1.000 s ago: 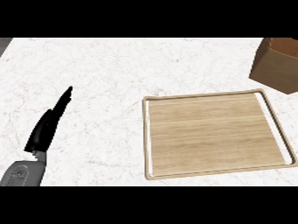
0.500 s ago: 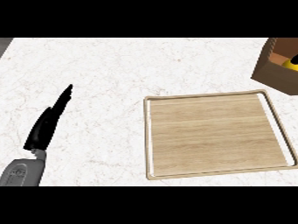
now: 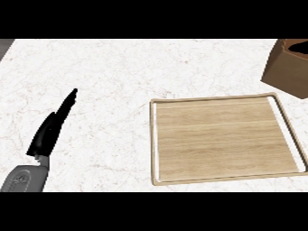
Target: Pick the lemon from the tray and place it in the cardboard box
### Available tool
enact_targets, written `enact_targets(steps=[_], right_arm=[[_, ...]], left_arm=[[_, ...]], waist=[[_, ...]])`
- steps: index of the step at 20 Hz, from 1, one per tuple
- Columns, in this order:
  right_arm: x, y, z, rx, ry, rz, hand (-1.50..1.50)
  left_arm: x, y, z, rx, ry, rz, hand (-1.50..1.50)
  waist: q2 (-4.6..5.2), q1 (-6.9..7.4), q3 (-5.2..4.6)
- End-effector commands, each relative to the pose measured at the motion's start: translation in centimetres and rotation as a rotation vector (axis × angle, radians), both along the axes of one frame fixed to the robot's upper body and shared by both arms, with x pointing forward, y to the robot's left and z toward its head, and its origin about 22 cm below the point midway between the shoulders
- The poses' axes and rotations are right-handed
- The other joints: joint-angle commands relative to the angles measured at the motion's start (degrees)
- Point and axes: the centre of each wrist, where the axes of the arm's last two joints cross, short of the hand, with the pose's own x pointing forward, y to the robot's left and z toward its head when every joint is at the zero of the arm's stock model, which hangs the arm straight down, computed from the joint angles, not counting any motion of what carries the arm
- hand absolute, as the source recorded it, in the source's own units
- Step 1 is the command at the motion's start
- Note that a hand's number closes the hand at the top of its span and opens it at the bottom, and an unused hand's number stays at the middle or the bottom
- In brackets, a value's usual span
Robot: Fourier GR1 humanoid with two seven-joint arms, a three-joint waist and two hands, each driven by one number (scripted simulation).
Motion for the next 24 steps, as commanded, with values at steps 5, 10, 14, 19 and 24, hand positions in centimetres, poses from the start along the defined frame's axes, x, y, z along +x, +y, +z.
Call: enact_targets(steps=[5,10,14,19,24], right_arm=[[-0.8,-2.3,-2.3,0.261,-0.271,-0.092,-1.5],[-3.0,-5.6,-4.1,0.265,-0.451,-0.138,-1.5],[-5.8,-9.7,-4.8,0.252,-0.559,-0.146,-1.5],[-9.7,-14.6,-5.0,0.242,-0.624,-0.21,-1.5],[-11.2,-15.4,-7.3,0.209,-0.666,-0.221,-1.5]], left_arm=[[1.1,-0.2,0.9,0.005,0.001,0.005,0.0],[1.1,-0.3,1.0,-0.013,0.008,0.016,0.0],[-0.7,0.5,-1.2,0.009,0.009,0.03,0.0],[-0.3,0.5,0.5,-0.009,-0.011,0.026,0.0],[1.3,1.5,0.9,0.005,-0.012,0.017,0.0]], waist=[[-0.06,-0.28,-0.02],[-0.17,-0.59,-0.03],[-0.21,-0.68,-0.04],[-0.21,-0.56,-0.02],[-0.25,-0.81,-0.07]])
